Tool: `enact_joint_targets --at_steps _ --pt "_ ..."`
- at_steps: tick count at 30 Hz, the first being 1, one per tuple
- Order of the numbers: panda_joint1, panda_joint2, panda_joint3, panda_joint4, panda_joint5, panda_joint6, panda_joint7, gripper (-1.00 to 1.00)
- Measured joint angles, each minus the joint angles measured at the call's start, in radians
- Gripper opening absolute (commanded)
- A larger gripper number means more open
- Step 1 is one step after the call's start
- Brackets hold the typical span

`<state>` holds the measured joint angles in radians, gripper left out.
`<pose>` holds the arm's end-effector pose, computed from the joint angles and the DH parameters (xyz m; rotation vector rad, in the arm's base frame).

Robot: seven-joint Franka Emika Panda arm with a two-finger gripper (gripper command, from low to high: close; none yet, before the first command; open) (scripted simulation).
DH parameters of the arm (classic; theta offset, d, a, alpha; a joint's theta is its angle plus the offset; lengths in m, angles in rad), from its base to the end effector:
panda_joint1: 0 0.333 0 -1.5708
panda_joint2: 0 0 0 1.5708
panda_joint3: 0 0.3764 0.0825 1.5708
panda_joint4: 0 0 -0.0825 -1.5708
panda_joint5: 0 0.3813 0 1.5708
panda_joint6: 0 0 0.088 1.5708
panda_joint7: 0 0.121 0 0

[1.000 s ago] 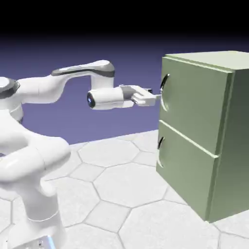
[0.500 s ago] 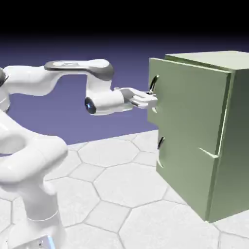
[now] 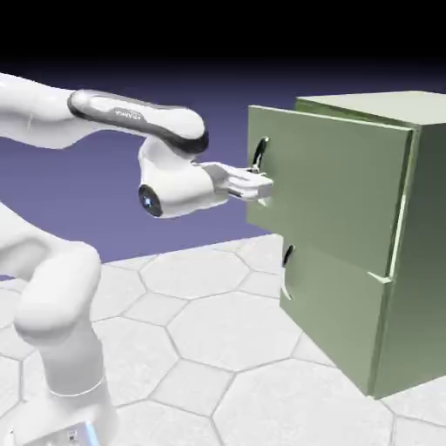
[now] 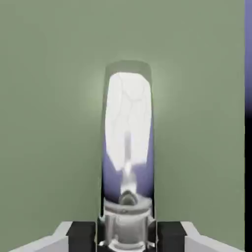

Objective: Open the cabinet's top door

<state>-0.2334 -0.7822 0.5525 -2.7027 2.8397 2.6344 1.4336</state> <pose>0.3125 0.1188 0.5014 0.3658 1.5987 0.8707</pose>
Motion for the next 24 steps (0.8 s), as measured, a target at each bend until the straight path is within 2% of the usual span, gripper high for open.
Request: enact_joint_targets --at_steps 12,24 --pt "0.219 -0.219 -0.340 -0.227 -0.522 -0.115 0.269 -1.00" --pt "0.224 -0.405 -0.640 -0.352 -1.043 -0.278 0.496 -1.00"
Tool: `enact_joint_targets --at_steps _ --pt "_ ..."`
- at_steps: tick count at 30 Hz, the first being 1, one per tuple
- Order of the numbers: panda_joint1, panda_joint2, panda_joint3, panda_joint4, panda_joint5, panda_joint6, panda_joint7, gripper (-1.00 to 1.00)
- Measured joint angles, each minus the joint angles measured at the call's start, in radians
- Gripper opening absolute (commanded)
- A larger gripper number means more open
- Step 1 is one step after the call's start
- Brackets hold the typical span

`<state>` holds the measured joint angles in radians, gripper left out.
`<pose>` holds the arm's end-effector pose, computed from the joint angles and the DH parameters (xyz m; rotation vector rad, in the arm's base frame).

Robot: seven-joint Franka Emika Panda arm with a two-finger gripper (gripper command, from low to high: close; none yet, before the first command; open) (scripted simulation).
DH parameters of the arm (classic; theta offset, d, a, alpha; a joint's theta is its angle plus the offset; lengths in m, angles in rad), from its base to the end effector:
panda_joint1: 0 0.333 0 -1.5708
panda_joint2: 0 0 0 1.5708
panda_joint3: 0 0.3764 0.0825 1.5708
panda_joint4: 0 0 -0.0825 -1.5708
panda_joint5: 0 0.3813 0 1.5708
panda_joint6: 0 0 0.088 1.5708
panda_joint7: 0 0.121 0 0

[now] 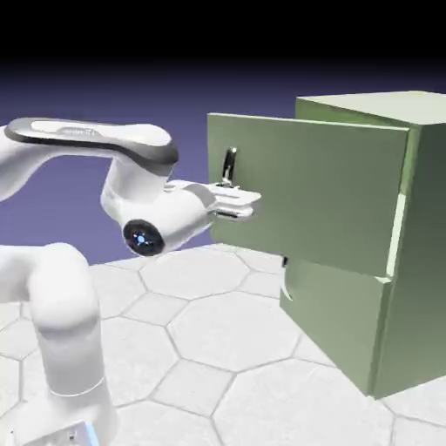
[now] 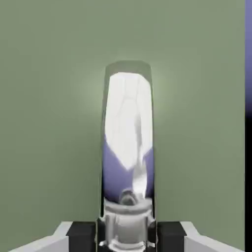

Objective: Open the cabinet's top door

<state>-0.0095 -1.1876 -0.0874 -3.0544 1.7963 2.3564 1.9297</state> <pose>0.2139 0.0018 0.4809 0.0539 1.6975 1.1611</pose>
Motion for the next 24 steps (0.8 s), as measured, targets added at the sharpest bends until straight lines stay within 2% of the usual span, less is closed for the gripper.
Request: enact_joint_targets --at_steps 6,13,24 --pt "-0.070 -0.039 -0.161 -0.017 -0.256 -0.148 0.080 -1.00" --pt "-0.313 0.018 -0.087 -0.005 -0.265 -0.416 0.081 -1.00" --pt "-0.316 0.288 -0.485 0.202 -0.712 -0.793 0.005 -1.00"
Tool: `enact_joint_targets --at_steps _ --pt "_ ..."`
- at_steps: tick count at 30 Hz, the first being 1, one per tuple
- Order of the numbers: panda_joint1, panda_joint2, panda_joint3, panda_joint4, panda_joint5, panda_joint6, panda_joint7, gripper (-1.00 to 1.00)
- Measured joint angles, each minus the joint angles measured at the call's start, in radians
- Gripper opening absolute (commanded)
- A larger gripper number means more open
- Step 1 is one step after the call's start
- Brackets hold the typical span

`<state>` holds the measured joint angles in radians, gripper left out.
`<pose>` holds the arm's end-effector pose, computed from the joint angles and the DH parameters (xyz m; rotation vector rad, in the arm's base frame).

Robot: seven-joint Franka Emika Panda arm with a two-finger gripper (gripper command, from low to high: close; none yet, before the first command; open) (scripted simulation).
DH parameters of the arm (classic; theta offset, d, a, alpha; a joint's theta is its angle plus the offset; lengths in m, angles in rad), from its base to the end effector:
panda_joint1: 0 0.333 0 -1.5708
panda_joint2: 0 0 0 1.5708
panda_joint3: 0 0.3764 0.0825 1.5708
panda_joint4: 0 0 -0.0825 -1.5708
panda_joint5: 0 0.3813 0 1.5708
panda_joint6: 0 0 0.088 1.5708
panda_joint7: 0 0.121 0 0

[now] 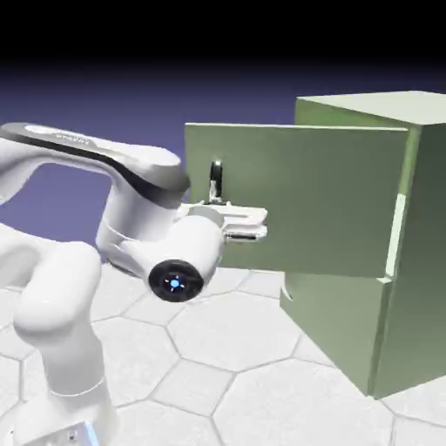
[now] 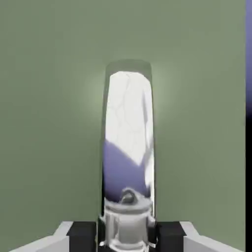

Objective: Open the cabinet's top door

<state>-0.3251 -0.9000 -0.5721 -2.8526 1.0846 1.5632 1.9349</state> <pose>0.1892 -0.1058 0.4965 -0.2644 1.7520 1.4253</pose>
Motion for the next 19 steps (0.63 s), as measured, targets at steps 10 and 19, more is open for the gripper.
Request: enact_joint_targets --at_steps 10,19 --pt "0.225 0.354 -0.336 0.356 -0.233 -0.378 -0.138 -1.00" --pt "0.463 0.678 -0.619 0.640 -0.293 -0.694 -0.326 -1.00"
